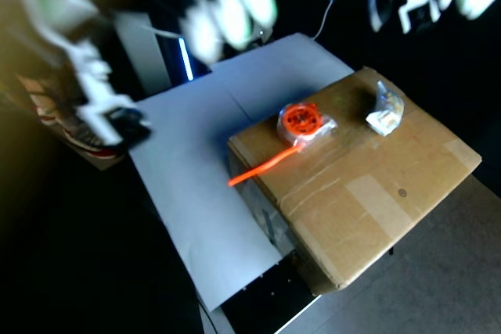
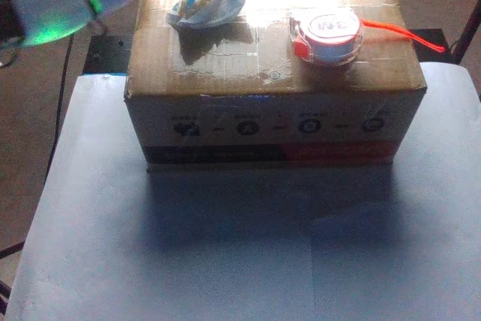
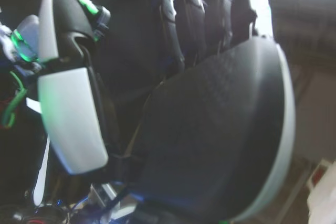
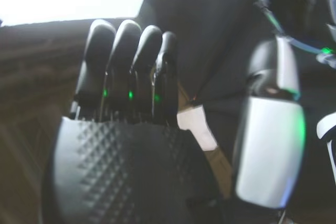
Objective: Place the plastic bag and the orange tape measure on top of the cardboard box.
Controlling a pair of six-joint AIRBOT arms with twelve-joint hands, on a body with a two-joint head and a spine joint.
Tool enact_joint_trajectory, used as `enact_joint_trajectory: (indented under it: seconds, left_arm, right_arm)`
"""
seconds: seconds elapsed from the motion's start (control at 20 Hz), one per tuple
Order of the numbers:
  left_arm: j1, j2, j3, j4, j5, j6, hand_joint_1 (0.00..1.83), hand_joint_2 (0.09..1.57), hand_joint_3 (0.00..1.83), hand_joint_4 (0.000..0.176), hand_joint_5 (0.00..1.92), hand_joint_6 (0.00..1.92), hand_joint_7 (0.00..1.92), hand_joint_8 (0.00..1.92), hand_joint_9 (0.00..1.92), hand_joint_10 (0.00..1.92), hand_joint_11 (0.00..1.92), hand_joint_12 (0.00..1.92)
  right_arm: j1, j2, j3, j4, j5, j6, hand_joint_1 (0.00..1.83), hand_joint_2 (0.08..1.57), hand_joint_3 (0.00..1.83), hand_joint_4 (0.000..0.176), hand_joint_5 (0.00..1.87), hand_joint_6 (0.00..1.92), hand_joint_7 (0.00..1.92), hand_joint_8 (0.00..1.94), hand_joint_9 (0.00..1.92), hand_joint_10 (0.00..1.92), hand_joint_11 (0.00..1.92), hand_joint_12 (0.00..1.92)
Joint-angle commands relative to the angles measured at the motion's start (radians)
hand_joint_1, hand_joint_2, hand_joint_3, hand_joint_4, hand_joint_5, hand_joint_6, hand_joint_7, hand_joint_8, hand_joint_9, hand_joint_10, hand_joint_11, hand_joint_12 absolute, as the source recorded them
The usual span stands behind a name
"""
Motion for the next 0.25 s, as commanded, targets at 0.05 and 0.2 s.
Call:
enact_joint_trajectory:
  seconds: [0.05, 0.2]
  left_arm:
    - [0.050, 0.039, -0.012, -0.010, 0.286, -0.023, 1.04, 1.04, 0.01, 0.000, 0.24, 0.88, 0.19, 1.04, 0.15, 1.40, 0.19, 1.82]
    - [0.127, 0.068, -0.015, -0.081, 0.398, -0.065, 0.91, 1.13, 0.03, 0.000, 0.05, 1.06, 0.02, 1.25, 0.08, 1.46, 0.12, 1.87]
  right_arm:
    - [-0.023, 0.019, -0.014, 0.007, -0.189, 0.002, 0.98, 1.03, 0.02, 0.000, 0.45, 0.01, 0.27, 1.27, 0.27, 1.54, 0.24, 1.92]
    - [-0.087, 0.036, -0.027, 0.066, -0.278, 0.002, 1.00, 1.10, 0.01, 0.000, 0.48, 0.01, 0.23, 0.94, 0.19, 1.22, 0.11, 1.66]
